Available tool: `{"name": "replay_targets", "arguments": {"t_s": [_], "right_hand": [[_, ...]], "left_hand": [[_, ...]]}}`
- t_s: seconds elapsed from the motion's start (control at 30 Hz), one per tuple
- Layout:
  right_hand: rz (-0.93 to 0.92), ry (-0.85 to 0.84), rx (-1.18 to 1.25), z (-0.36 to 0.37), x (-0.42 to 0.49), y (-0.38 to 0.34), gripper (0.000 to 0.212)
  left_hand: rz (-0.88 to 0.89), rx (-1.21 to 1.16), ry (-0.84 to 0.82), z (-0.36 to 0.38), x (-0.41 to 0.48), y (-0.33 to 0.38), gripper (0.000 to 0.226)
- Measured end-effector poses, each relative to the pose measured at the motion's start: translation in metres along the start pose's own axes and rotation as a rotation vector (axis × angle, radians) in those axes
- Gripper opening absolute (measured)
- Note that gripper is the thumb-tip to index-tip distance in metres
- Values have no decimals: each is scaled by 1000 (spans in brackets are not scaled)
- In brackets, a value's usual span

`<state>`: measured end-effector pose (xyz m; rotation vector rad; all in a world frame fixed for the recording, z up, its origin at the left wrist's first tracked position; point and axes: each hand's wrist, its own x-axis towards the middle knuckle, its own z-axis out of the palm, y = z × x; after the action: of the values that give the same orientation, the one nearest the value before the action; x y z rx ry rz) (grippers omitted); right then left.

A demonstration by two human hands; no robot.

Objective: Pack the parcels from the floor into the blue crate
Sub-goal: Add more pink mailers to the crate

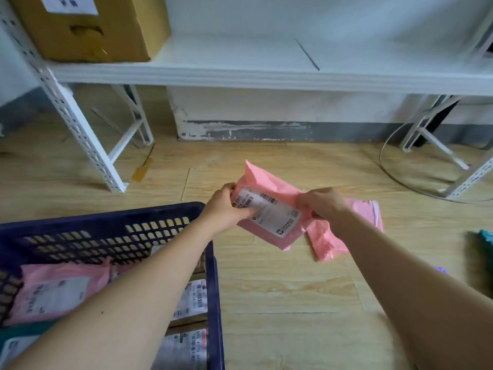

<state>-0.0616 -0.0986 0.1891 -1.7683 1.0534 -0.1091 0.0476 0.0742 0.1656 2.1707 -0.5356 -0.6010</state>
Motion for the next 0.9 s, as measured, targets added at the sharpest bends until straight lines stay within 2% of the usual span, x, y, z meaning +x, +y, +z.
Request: {"name": "replay_targets", "arguments": {"t_s": [0.07,0.33,0.43,0.63,0.73,0.8,0.9], "right_hand": [[-36,-32,-23,10,-17,-13,11],[-225,-95,9,74,-50,-61,25],[-255,-154,9,111,-52,-66,22],[-321,-238,-57,195,-43,-60,32],[-319,-291,-76,228,-40,-60,22],[-313,-316,-83,247,-39,-59,17],[-299,-382,-119,276,-40,-53,28]], "left_hand": [[-27,-79,11,-18,-15,-4,61],[-119,-223,189,-92,-45,-34,42],[-186,-279,251,-115,-50,-60,47],[-365,-353,307,-136,-60,-125,61],[-448,-430,317,-140,-62,-154,65],[-494,-465,337,-142,-63,-173,64],[-545,-483,410,-149,-63,-203,51]]}}
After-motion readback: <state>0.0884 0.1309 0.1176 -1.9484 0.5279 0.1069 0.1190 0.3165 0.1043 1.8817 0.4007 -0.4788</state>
